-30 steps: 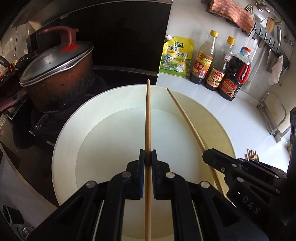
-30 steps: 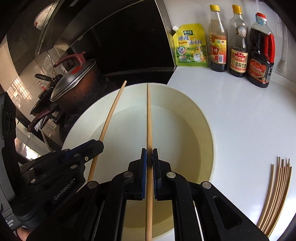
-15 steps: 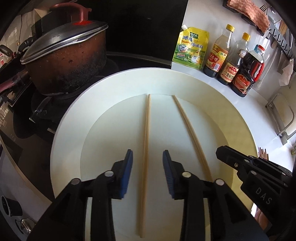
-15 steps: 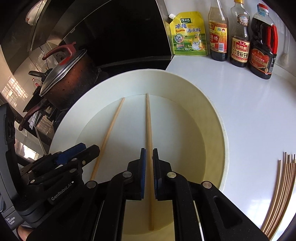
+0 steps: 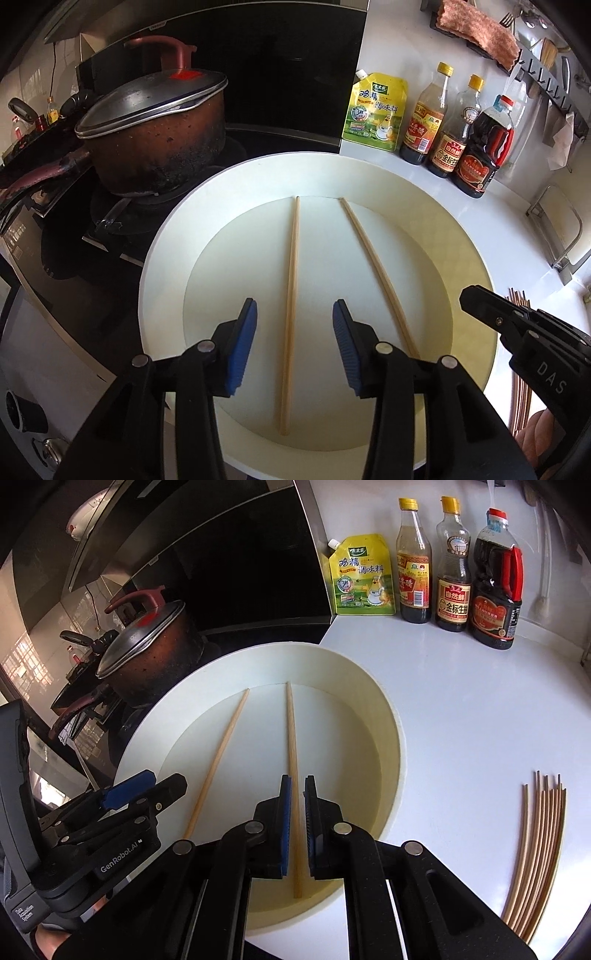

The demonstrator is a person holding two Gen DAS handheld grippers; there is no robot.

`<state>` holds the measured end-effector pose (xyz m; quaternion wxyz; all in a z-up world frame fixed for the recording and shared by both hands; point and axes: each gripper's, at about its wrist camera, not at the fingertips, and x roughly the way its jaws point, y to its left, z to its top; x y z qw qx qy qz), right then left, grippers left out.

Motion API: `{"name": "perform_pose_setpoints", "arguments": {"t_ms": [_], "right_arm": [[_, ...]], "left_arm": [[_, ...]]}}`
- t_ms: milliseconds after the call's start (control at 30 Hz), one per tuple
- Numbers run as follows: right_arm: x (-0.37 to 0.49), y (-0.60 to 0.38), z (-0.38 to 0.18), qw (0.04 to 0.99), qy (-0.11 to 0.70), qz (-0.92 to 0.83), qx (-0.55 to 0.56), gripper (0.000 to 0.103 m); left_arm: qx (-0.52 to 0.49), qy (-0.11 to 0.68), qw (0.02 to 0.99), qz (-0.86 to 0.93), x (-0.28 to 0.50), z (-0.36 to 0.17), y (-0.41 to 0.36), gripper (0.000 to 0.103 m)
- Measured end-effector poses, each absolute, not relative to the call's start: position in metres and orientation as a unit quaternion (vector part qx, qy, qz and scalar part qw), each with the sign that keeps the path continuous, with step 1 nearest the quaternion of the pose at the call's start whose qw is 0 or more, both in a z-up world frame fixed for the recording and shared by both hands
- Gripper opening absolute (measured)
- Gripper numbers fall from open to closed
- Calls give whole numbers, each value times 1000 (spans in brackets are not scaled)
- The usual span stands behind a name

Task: Organize utensils
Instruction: 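Move both open tools back over the chopstick pile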

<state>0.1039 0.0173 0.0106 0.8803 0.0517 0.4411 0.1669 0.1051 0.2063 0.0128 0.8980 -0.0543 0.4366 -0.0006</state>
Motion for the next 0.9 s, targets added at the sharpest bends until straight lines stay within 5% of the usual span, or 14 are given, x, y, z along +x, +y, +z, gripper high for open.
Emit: {"name": "perform_pose_setpoints", "arguments": {"t_ms": [900], "right_arm": [[7, -128, 25, 908, 405, 42, 100, 22]], "left_arm": [[-29, 414, 902, -119, 53, 36, 81, 57]]}}
